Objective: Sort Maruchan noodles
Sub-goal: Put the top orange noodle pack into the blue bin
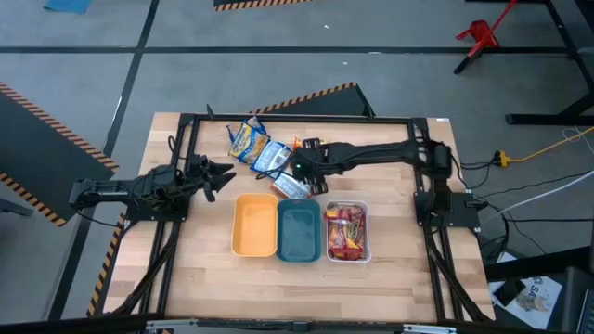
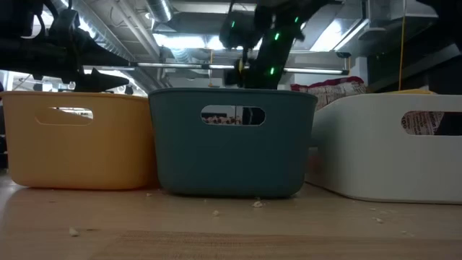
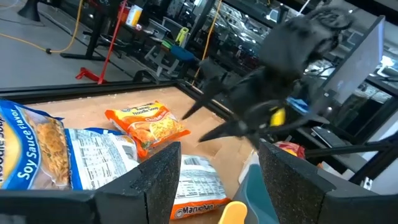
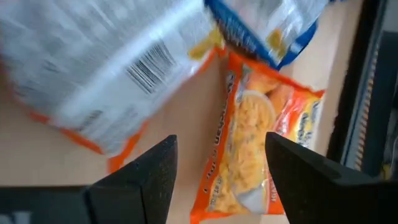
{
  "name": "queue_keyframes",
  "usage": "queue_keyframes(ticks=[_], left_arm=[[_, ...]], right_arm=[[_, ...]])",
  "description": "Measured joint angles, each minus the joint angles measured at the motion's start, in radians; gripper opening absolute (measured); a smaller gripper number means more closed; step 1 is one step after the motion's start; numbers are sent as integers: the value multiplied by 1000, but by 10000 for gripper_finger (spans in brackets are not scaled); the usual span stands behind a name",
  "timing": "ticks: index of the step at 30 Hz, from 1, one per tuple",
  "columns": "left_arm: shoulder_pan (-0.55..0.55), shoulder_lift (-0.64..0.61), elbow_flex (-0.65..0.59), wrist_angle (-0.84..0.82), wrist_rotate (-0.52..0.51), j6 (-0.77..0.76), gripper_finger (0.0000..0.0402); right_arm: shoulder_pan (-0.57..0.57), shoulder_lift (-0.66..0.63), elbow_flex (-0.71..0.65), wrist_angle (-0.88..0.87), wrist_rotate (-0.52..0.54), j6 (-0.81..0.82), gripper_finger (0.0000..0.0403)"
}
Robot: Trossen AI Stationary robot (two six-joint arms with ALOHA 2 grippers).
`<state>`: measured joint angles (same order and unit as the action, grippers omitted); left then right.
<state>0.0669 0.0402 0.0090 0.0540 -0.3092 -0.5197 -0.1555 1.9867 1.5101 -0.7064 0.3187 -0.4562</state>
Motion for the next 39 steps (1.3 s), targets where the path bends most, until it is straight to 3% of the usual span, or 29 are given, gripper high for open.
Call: queue_keyframes(ticks=[3,7,13,19,23,31,39], left_arm=[[0,0,0,-2,14,3,212],[0,0,0,-2,16,7,212],[0,0,0,-2,17,34,212],[0,0,0,-2,28,33,212],[0,0,0,-5,42,27,212],[0,0,0,-5,42,24,212],[0,0,0,-5,42,24,212]], right_arm=[[-25,43,-1,47,1,-4,230],[-63,87,0,52,91,-3,230],[-128,115,0,56,-6,54,230],[-148,140,5,66,28,83,221],[-137,138,4,62,56,86,172],[-119,133,4,31,65,90,17],[-63,64,-1,7,20,112,3]])
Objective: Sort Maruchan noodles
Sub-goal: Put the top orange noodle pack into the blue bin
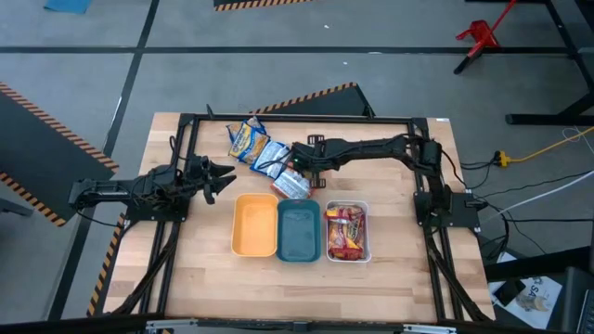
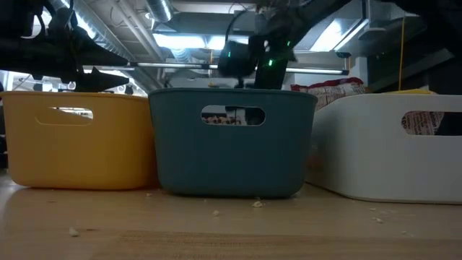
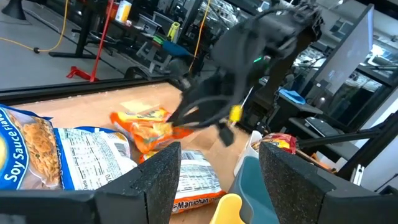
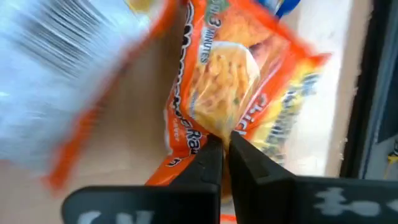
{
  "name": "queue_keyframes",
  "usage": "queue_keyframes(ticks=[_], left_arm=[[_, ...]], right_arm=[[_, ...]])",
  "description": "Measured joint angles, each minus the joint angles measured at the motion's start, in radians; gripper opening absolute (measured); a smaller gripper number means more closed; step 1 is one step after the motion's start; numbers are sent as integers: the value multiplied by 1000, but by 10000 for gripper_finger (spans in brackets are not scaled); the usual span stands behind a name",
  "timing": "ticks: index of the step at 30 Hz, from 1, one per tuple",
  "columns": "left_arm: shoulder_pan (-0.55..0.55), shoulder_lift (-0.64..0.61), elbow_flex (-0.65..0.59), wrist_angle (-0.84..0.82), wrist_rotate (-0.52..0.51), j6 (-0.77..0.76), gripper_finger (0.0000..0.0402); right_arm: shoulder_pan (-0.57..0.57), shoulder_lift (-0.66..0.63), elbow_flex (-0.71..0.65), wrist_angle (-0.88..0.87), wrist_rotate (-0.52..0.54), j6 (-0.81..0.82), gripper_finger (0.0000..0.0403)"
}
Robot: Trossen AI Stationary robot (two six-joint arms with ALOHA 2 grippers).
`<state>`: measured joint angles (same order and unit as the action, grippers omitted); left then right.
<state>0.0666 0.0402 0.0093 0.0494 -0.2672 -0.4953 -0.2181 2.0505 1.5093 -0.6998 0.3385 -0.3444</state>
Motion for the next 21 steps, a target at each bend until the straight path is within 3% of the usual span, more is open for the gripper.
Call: queue_keyframes(ticks=[16,21], left_arm=[[0,0,0,0,0,0,212],[0,0,0,0,0,0,212]], right_arm=[[174,-248,3,-21,28,183,2],[167,-256,4,-179,0,126,64]])
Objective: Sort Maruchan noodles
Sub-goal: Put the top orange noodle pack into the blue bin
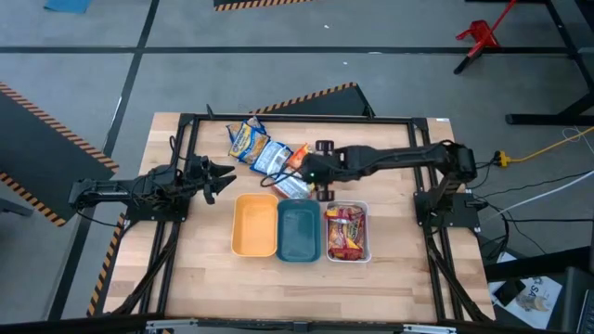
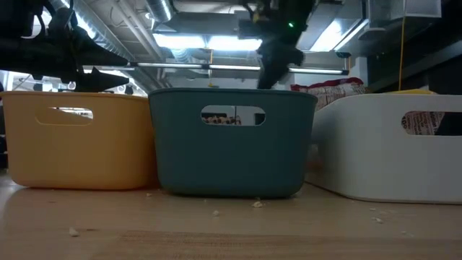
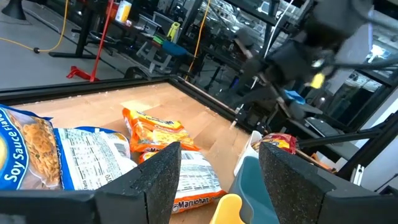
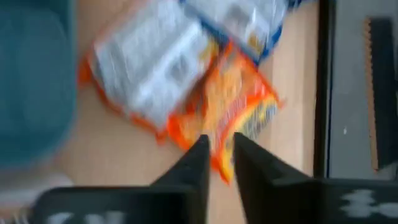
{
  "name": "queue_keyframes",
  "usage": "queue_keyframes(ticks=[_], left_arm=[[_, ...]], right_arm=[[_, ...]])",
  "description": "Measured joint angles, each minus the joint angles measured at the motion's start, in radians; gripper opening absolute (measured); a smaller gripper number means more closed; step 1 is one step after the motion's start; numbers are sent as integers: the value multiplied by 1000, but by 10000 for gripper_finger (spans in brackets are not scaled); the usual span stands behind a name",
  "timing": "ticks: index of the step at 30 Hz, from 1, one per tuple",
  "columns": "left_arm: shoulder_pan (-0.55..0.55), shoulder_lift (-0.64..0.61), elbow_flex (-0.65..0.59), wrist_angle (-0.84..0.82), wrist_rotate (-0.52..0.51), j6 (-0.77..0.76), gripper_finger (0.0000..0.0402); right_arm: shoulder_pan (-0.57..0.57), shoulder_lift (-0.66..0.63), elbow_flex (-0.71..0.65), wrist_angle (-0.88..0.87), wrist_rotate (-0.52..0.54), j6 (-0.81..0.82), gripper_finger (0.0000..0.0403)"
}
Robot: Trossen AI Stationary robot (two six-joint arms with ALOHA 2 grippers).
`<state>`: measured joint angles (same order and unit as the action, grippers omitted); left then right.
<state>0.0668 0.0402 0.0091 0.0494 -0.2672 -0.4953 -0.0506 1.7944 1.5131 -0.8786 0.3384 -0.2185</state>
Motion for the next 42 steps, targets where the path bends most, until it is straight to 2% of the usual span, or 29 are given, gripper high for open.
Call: queue_keyframes(ticks=[3,6,11,16,19,27,31,35,42], left_arm=[[0,0,0,0,0,2,212],[0,0,0,0,-3,8,212],[0,0,0,0,-3,9,212],[0,0,0,0,-4,9,212],[0,0,0,0,-4,9,212],[0,0,0,0,-4,11,212],[0,0,0,0,-4,11,212],[0,0,0,0,-4,11,212],[0,0,0,0,-4,8,212]], right_arm=[[-27,4,-13,-44,-61,-34,137],[-68,8,-61,2,-128,-34,220],[-164,27,-160,164,-70,46,329],[-264,72,-182,271,-235,135,376],[-291,108,-182,289,-261,136,382],[-317,222,-177,346,-384,144,382],[-316,241,-178,335,-398,166,353],[-316,242,-165,307,-404,169,276],[-315,242,-130,259,-428,169,96]])
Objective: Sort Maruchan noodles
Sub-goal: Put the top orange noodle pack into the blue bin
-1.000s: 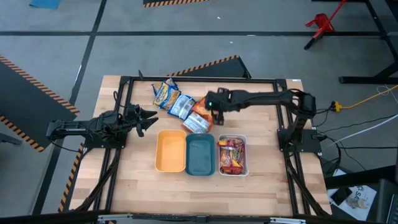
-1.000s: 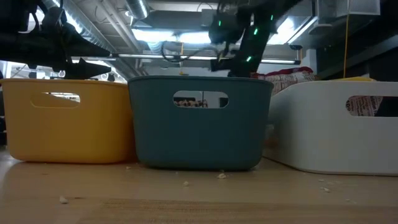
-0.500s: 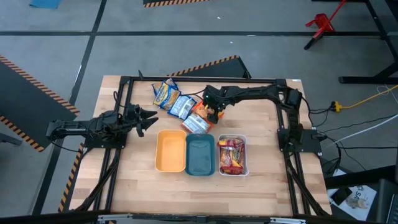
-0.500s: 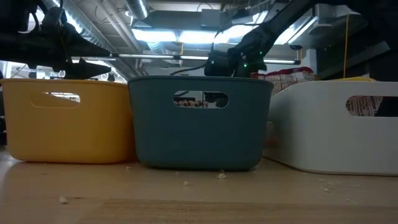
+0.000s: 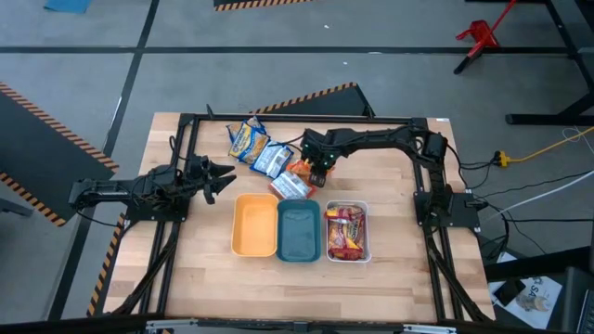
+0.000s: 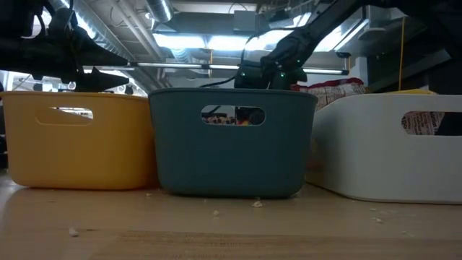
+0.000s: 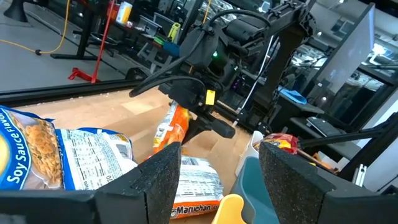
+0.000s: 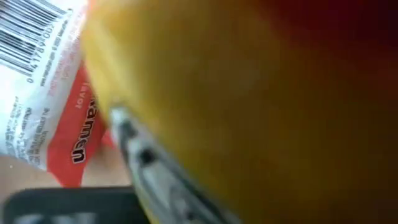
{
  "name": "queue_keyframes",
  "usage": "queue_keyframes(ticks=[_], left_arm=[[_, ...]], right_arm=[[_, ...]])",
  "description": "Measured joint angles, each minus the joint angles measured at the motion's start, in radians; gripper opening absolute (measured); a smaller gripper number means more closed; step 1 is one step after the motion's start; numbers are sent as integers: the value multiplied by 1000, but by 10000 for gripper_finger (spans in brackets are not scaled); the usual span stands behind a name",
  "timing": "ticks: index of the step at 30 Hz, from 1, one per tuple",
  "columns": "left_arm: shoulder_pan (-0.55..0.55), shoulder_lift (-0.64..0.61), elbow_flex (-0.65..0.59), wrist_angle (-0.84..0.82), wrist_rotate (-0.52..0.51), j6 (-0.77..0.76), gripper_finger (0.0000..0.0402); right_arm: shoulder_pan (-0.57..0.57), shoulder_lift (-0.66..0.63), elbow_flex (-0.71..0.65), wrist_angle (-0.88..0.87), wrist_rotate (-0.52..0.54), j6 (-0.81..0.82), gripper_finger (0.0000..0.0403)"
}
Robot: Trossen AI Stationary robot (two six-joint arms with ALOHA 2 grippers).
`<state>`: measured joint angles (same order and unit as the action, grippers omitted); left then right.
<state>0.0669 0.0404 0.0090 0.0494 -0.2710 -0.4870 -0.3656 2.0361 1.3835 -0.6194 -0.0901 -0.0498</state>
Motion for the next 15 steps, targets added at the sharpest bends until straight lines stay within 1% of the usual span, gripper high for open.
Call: queue_keyframes(ticks=[2,3,4,10,15], left_arm=[[0,0,0,0,0,0,212],[0,0,0,0,0,0,212],[0,0,0,0,0,0,212],[0,0,0,0,2,-2,212],[0,0,0,0,3,-3,212]], right_arm=[[0,0,12,-16,0,-2,53],[0,0,19,-20,0,-4,38],[0,1,28,-29,-4,-6,32],[0,-3,123,-135,-8,-4,27],[18,-41,233,-257,-36,3,35]])
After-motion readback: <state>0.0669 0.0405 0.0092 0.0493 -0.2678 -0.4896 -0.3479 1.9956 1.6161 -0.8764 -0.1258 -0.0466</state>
